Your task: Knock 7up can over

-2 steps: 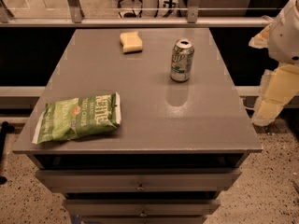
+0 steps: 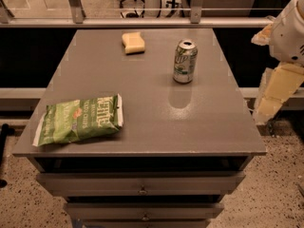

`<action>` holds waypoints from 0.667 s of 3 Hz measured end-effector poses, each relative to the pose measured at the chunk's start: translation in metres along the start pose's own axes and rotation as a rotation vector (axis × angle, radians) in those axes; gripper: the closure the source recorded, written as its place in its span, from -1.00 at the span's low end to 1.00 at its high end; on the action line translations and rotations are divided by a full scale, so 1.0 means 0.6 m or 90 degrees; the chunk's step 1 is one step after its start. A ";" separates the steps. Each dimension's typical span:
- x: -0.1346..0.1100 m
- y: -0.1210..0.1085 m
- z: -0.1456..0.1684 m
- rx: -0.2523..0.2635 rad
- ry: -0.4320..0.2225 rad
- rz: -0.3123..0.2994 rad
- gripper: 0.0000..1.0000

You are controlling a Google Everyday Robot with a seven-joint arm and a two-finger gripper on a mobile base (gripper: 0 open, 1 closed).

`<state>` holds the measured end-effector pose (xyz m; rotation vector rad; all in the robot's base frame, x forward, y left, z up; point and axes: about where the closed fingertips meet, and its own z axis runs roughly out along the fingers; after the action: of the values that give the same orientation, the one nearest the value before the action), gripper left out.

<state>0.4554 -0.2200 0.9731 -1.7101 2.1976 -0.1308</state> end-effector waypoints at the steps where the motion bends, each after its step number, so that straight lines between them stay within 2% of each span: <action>1: -0.012 -0.074 0.042 0.048 -0.041 -0.007 -1.00; 2: -0.032 -0.176 0.115 0.087 -0.131 0.004 -1.00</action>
Offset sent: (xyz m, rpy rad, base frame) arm 0.1771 0.0010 -0.0436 0.2381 -0.2551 0.0363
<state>0.5794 -0.2201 0.9430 -1.5679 1.9980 -0.0959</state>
